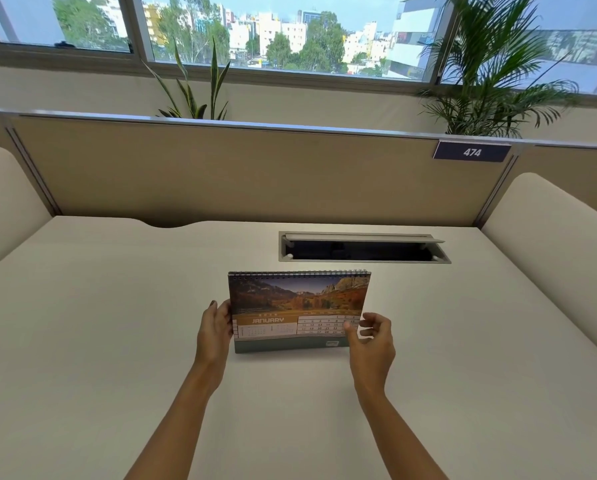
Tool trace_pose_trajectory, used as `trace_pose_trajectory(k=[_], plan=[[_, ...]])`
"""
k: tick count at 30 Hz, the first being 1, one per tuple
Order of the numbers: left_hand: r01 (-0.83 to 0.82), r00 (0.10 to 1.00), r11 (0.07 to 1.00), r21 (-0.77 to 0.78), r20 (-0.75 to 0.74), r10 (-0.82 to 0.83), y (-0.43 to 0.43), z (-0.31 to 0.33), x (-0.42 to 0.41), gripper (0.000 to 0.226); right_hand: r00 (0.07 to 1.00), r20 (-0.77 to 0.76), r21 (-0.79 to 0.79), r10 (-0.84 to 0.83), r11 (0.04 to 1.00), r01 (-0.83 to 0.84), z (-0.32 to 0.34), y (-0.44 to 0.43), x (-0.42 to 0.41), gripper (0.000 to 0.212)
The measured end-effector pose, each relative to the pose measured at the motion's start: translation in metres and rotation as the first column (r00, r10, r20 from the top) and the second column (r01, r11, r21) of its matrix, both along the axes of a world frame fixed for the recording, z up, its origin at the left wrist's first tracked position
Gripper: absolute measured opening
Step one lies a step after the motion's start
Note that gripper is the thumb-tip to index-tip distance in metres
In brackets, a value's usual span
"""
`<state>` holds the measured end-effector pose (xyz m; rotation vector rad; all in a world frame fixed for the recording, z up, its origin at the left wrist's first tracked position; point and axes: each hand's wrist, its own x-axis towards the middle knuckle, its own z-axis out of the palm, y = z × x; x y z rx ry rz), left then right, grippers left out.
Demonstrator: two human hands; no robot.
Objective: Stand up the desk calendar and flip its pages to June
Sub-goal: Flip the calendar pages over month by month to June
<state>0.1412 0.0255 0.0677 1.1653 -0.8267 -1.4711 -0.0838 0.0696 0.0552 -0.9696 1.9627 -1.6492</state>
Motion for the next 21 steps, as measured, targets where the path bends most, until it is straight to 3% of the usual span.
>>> trace_pose_trajectory(k=[12,21], plan=[[0.039,0.999,0.999,-0.009,0.020,-0.039,0.003,0.002,0.002,0.050,0.998,-0.017,0.004,-0.055,0.998,0.056,0.007,0.015,-0.013,0.012],[0.061,0.998,0.998,-0.003,0.012,-0.061,0.002,0.000,0.004,0.053,0.957,-0.287,-0.116,-0.048,0.993,0.015,0.010,0.027,-0.013,0.005]])
